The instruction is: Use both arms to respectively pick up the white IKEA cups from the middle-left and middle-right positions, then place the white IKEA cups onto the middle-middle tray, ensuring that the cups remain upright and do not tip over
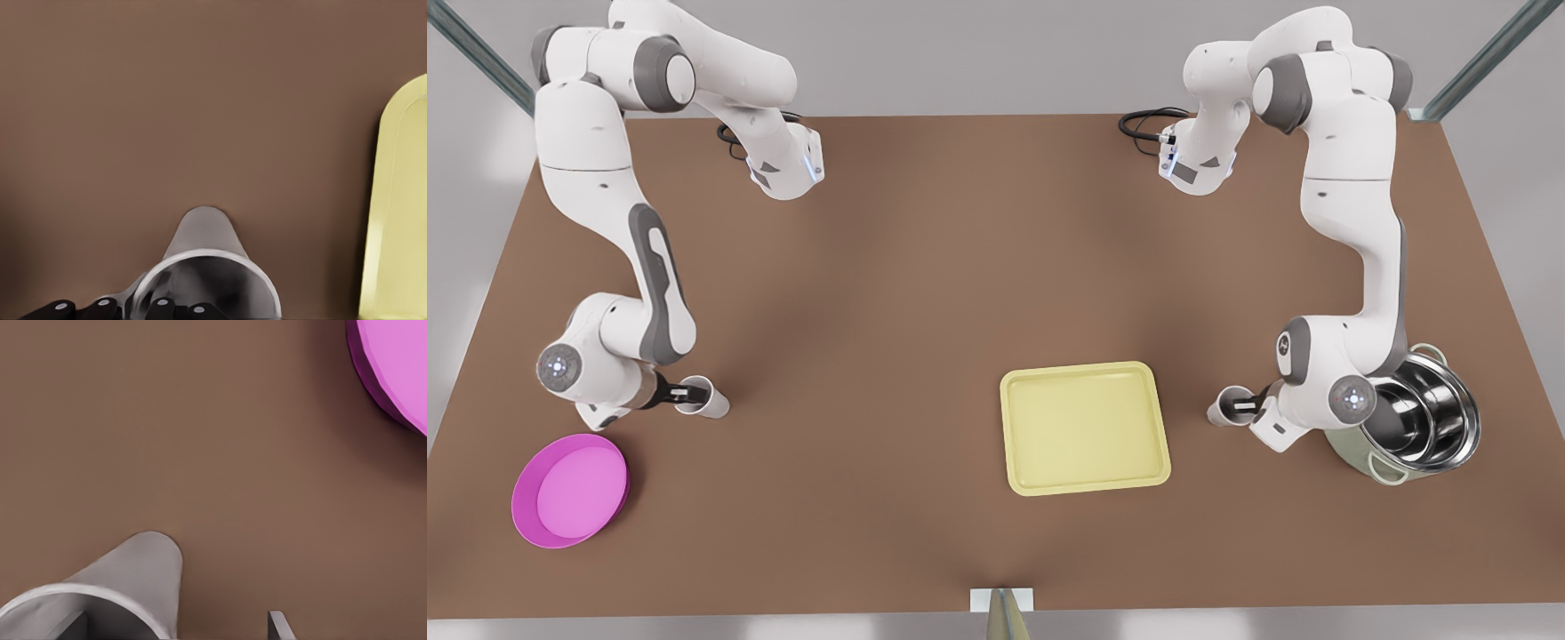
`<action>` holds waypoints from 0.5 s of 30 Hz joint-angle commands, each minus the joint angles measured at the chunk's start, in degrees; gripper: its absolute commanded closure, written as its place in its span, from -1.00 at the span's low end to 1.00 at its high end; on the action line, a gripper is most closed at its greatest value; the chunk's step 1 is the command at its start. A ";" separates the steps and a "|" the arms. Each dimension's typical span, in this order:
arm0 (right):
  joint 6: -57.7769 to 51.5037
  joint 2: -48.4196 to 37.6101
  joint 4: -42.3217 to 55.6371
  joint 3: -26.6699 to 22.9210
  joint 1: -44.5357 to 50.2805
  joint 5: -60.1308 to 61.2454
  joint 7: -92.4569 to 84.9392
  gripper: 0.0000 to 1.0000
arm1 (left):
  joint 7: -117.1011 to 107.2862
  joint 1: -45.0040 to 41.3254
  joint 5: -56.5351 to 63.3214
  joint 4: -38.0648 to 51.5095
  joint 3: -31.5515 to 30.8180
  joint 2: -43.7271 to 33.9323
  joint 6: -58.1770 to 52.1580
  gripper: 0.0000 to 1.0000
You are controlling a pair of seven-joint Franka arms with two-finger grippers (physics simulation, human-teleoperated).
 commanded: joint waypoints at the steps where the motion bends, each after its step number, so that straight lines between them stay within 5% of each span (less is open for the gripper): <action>1: 0.57 0.76 0.11 -0.01 -0.37 0.14 -1.72 -1.00 | 0.92 -0.04 -1.09 0.22 -0.04 -0.11 -0.67 0.57; 2: 0.57 1.02 0.29 -0.01 -0.72 0.05 -1.72 -0.98 | 0.92 -0.47 -3.37 0.39 -0.04 -1.08 -0.67 0.57; 4: 0.57 1.20 0.55 -0.01 -1.16 0.14 -3.22 -0.09 | -1.71 -4.34 -6.28 3.29 -0.04 -3.10 -2.59 0.57; 6: 0.57 1.20 0.82 -0.01 -1.16 0.05 -3.22 0.40 | -5.85 -5.40 -6.10 11.20 -1.09 -2.49 -9.98 0.57; 9: -0.57 1.46 3.36 -0.01 -0.63 -0.04 -4.09 0.57 | -17.54 -11.11 -4.78 21.14 -1.89 2.35 -9.37 0.57; 15: -1.36 1.64 7.40 0.87 0.86 0.05 -5.41 0.57 | -20.44 -15.68 -2.67 21.49 -1.71 8.06 -8.66 0.57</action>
